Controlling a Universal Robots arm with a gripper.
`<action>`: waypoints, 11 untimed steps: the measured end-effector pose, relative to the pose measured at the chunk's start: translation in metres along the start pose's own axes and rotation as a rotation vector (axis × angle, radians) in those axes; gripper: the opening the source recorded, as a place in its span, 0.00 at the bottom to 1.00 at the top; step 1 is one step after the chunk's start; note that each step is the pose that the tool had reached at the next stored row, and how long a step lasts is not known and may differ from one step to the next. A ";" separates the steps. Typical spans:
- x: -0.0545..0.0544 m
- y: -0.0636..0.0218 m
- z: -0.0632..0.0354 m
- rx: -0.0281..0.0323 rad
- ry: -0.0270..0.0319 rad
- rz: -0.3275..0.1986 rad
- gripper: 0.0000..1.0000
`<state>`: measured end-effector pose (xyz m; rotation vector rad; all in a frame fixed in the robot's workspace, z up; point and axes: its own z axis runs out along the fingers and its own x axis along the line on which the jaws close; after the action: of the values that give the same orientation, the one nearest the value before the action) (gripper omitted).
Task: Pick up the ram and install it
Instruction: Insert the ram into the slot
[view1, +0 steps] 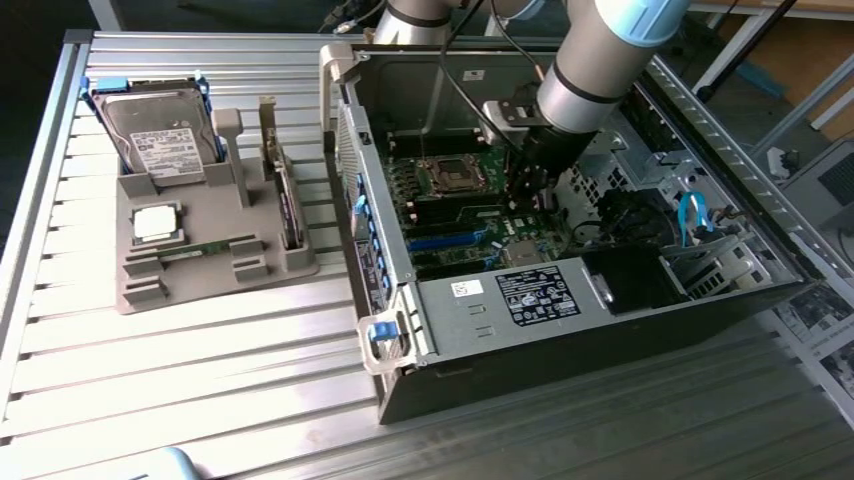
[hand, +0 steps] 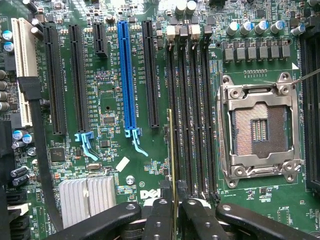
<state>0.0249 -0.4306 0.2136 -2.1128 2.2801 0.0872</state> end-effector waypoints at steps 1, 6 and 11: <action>0.000 0.0000 -0.0003 0.0000 -0.0002 0.000 0.14; -0.001 0.0000 -0.0057 0.0004 -0.0038 0.000 0.14; -0.001 0.0003 -0.0144 -0.0002 -0.0013 0.000 0.14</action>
<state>0.0250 -0.4305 0.2280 -2.1123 2.2795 0.0888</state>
